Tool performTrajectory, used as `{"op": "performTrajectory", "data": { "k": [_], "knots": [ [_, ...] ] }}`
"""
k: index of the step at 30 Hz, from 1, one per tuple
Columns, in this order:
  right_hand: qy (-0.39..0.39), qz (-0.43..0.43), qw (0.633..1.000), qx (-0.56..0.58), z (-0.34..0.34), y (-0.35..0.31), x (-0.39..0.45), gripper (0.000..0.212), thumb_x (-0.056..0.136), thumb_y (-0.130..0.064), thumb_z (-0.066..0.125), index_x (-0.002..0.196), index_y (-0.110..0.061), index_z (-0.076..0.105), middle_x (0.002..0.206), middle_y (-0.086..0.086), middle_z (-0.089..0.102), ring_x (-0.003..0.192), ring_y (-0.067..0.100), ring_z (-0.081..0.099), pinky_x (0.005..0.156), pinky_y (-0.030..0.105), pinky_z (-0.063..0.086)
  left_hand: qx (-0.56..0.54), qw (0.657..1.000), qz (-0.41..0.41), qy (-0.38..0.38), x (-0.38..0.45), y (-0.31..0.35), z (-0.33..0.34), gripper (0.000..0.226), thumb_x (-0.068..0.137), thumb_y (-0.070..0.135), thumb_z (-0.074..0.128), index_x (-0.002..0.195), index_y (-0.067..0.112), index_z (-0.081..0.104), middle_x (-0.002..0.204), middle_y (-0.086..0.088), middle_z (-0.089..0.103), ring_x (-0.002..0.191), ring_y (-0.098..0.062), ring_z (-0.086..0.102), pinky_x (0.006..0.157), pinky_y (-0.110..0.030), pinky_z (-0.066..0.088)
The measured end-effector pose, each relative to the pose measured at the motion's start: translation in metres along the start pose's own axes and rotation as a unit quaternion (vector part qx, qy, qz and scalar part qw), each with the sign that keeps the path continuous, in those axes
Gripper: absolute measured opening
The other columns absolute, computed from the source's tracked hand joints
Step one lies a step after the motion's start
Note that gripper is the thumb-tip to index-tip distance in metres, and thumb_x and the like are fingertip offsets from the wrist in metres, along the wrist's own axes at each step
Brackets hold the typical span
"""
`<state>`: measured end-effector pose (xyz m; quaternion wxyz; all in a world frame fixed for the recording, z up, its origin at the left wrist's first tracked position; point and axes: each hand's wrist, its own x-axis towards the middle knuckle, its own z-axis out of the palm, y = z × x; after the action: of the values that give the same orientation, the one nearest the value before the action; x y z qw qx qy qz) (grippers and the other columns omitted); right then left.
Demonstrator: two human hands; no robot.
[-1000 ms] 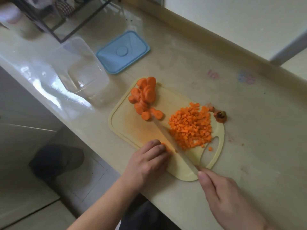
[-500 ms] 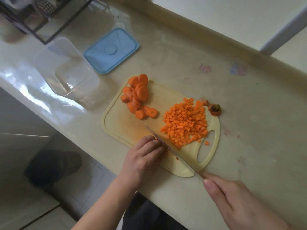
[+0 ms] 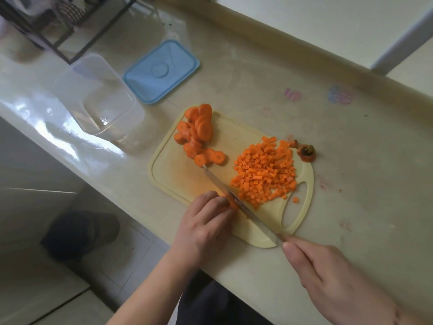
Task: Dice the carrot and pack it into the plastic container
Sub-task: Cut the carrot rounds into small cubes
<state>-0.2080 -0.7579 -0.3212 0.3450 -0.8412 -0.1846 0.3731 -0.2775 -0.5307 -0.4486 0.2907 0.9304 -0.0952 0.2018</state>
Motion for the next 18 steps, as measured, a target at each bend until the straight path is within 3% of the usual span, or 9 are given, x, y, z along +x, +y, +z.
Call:
{"op": "performTrajectory", "data": {
  "k": [2,4,6,9,12,15,18],
  "knots": [
    [-0.018,0.016,1.0,0.001,0.0,0.001,-0.004,0.04,0.086,-0.063,0.023,0.103,-0.056,0.058,0.063,-0.021,0.061,0.065,-0.001,0.06,0.059,0.012,0.042,-0.011,1.0,-0.005,-0.01,-0.001,-0.002,0.0,0.013,0.092,0.002,0.069,0.101,-0.004,0.075,0.11,-0.017,0.069,0.106,-0.035,0.062,0.092,-0.038,0.052],
    [-0.023,0.015,1.0,-0.008,0.001,0.006,-0.007,0.059,0.084,-0.073,0.019,0.12,-0.05,0.058,0.079,-0.034,0.065,0.082,-0.012,0.062,0.074,0.008,0.045,-0.023,1.0,-0.008,-0.02,-0.002,-0.002,0.0,0.015,0.093,0.002,0.067,0.103,-0.006,0.074,0.112,-0.018,0.069,0.109,-0.036,0.064,0.091,-0.041,0.054],
    [-0.021,0.009,1.0,-0.018,0.002,0.011,-0.008,0.075,0.076,-0.084,0.013,0.126,-0.048,0.057,0.1,-0.035,0.066,0.099,-0.019,0.056,0.087,0.008,0.043,-0.026,0.999,-0.011,-0.019,-0.002,-0.003,0.0,0.015,0.092,0.001,0.068,0.103,-0.006,0.075,0.111,-0.017,0.07,0.108,-0.036,0.065,0.09,-0.042,0.054],
    [-0.013,0.009,1.0,-0.013,0.004,0.015,-0.008,0.077,0.075,-0.087,0.012,0.124,-0.048,0.058,0.108,-0.041,0.061,0.106,-0.021,0.052,0.089,0.003,0.038,-0.028,0.999,-0.016,-0.012,-0.002,-0.002,0.0,0.015,0.095,0.003,0.067,0.105,-0.004,0.075,0.112,-0.015,0.071,0.105,-0.034,0.066,0.09,-0.039,0.054],
    [-0.007,0.005,1.0,-0.022,0.008,0.014,-0.005,0.061,0.08,-0.08,0.014,0.117,-0.054,0.056,0.099,-0.029,0.068,0.097,-0.013,0.06,0.085,0.013,0.045,-0.033,0.999,-0.021,-0.006,-0.002,-0.002,-0.001,0.019,0.1,0.008,0.062,0.106,-0.003,0.076,0.114,-0.014,0.071,0.102,-0.031,0.066,0.092,-0.033,0.053],
    [0.0,-0.026,0.999,-0.043,0.014,0.01,0.007,0.04,0.087,-0.069,0.014,0.09,-0.054,0.05,0.07,-0.01,0.062,0.068,0.005,0.059,0.067,0.032,0.047,-0.038,0.999,-0.024,0.003,-0.001,-0.002,-0.001,0.023,0.103,0.012,0.058,0.106,-0.002,0.076,0.115,-0.012,0.072,0.101,-0.027,0.065,0.092,-0.028,0.051],
    [0.018,-0.056,0.998,-0.025,0.014,0.004,0.019,0.035,0.09,-0.065,0.018,0.074,-0.05,0.046,0.062,-0.006,0.055,0.057,0.011,0.052,0.056,0.034,0.042,-0.043,0.999,-0.024,0.008,-0.001,-0.003,-0.002,0.015,0.097,0.006,0.064,0.103,-0.002,0.076,0.111,-0.012,0.072,0.1,-0.027,0.064,0.092,-0.027,0.051]
  ]
}}
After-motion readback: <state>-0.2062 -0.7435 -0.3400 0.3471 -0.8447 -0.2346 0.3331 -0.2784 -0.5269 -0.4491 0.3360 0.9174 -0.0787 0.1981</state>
